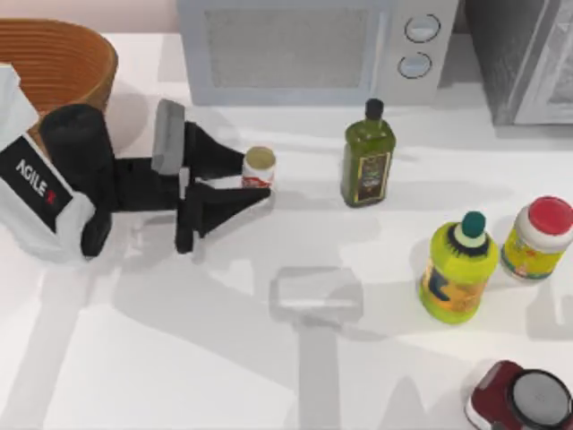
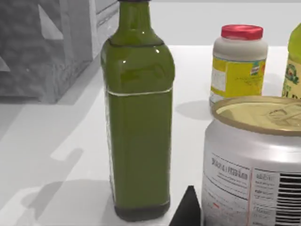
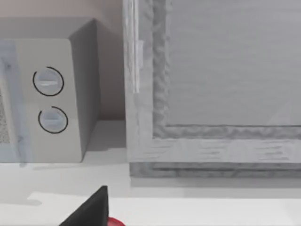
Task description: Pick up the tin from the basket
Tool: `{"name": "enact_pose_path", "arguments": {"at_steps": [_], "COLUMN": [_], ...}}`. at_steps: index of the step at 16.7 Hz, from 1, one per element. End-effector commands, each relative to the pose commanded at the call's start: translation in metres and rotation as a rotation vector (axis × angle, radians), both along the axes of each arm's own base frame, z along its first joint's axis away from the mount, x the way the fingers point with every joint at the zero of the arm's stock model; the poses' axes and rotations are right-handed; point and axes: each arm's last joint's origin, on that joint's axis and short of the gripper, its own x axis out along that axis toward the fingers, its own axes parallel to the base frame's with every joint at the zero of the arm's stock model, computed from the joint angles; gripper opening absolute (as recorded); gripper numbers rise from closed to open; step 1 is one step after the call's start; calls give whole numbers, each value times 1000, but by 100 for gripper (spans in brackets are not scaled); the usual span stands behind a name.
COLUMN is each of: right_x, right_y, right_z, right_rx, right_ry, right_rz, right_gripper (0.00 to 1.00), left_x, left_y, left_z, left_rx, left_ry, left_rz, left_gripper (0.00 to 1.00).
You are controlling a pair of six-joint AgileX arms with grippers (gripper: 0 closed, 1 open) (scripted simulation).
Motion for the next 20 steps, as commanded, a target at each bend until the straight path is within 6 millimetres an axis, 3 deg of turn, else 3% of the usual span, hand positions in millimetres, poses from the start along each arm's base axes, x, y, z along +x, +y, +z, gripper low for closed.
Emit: {"name": "enact_pose_path", "arguments": {"at_steps": [4,10,20], "right_x": [0,0,0], "right_y": [0,0,0], "right_z": [0,0,0], "right_rx": [0,0,0], "right_ry": [0,0,0], "right_rz": [0,0,0], "right_gripper": [100,100,100], "left_x": [4,4,4], "left_y": [7,8,8], "left_z": [-28,-30,-30], "left_rx": [-2,-3,-3], "left_ry": [7,8,8], "left_rz": [-50,-52,-52], "left_gripper": [0,0,75]}}
